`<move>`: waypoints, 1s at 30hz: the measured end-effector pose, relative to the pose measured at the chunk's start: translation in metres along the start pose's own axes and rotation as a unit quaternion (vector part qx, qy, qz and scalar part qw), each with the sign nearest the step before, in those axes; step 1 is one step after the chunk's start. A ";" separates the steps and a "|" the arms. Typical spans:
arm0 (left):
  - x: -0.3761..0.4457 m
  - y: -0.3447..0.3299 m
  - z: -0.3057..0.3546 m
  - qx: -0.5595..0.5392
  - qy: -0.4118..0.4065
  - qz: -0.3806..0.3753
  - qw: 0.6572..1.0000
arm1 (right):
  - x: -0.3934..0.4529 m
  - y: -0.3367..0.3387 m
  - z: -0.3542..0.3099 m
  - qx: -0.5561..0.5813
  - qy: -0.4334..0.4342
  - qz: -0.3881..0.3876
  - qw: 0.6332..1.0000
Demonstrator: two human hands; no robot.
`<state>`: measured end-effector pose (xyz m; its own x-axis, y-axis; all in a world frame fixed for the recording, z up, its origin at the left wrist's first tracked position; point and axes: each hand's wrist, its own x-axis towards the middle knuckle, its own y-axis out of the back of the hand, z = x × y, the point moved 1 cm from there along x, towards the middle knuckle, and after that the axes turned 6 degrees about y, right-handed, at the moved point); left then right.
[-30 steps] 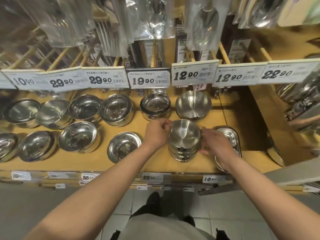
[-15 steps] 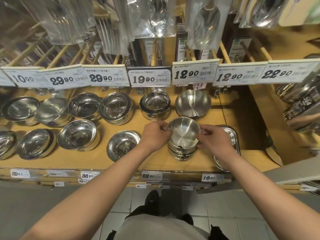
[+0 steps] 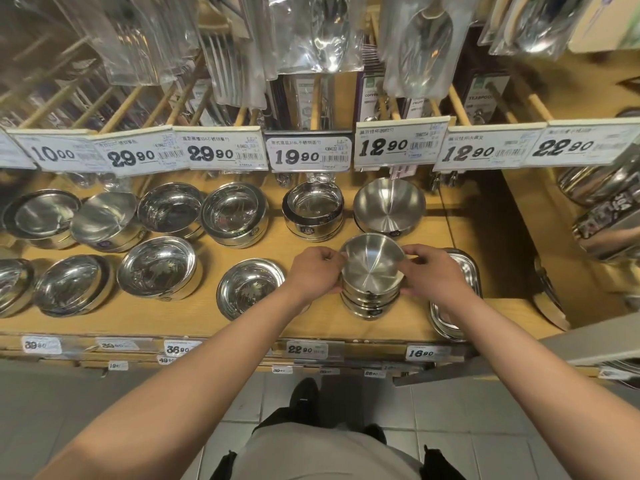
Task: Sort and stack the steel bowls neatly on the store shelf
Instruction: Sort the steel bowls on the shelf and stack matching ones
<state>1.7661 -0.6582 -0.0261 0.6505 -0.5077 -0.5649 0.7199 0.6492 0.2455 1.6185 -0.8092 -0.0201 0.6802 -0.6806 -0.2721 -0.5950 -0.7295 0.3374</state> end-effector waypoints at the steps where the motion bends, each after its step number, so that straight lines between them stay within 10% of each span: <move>1: 0.000 0.000 0.000 0.000 0.000 0.001 1.000 | 0.000 0.000 0.000 0.004 -0.003 -0.001 1.000; 30: -0.010 -0.009 0.001 -0.058 0.044 -0.005 0.997 | 0.006 0.006 0.006 0.021 -0.044 -0.030 0.998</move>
<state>1.7534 -0.6592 -0.0216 0.6159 -0.4669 -0.6346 0.6907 0.7075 0.1498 1.6164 -0.8178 -0.0252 0.6761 -0.6378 -0.3689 -0.5729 -0.7699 0.2811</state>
